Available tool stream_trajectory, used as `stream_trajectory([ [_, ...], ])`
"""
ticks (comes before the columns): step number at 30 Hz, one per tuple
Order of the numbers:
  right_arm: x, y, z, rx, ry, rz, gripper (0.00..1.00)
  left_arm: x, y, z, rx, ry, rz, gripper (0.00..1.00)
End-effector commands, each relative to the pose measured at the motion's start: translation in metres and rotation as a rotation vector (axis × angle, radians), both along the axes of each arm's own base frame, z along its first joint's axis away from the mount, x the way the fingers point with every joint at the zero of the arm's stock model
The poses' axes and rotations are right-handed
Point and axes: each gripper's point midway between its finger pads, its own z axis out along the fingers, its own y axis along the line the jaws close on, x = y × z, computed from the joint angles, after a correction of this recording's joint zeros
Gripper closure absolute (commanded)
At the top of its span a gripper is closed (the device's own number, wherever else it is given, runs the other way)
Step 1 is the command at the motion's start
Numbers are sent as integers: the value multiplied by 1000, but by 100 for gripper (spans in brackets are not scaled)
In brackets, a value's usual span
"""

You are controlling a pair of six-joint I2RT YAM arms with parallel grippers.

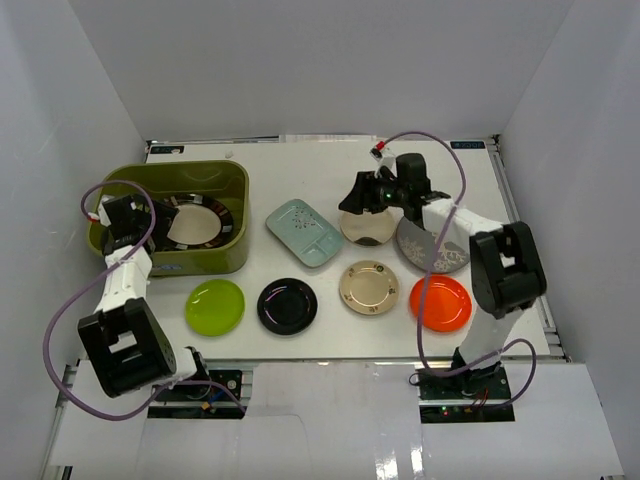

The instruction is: Place the plates into the plastic bin on the countertop

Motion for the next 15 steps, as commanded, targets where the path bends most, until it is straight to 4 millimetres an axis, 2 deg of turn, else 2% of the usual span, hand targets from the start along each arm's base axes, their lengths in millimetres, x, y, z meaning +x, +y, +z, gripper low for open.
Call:
stream_trajectory([
  [1, 16, 6, -51, -205, 68, 109, 29, -8, -5, 27, 39, -64, -24, 2],
  [2, 19, 15, -57, -249, 40, 158, 28, -11, -3, 30, 60, -63, -12, 2],
  [3, 31, 22, -67, -284, 53, 175, 27, -13, -2, 33, 84, -68, -17, 2],
  [5, 37, 34, -76, -330, 43, 212, 25, -17, -2, 46, 105, -97, -20, 2],
  [7, 51, 43, -86, -367, 16, 239, 25, -13, -11, 57, 103, -114, -64, 2],
  [9, 50, 48, -101, -367, 52, 264, 25, -5, -23, 53, 50, -84, -137, 2],
  [10, 55, 53, -97, -348, 41, 271, 27, -2, -26, 58, 35, -73, -158, 2],
  [11, 52, 57, -100, -340, 55, 287, 27, 0, -27, 56, 23, -60, -165, 2],
  [15, 41, 72, -115, -318, 88, 344, 32, 0, -19, 71, 70, -88, -134, 2],
])
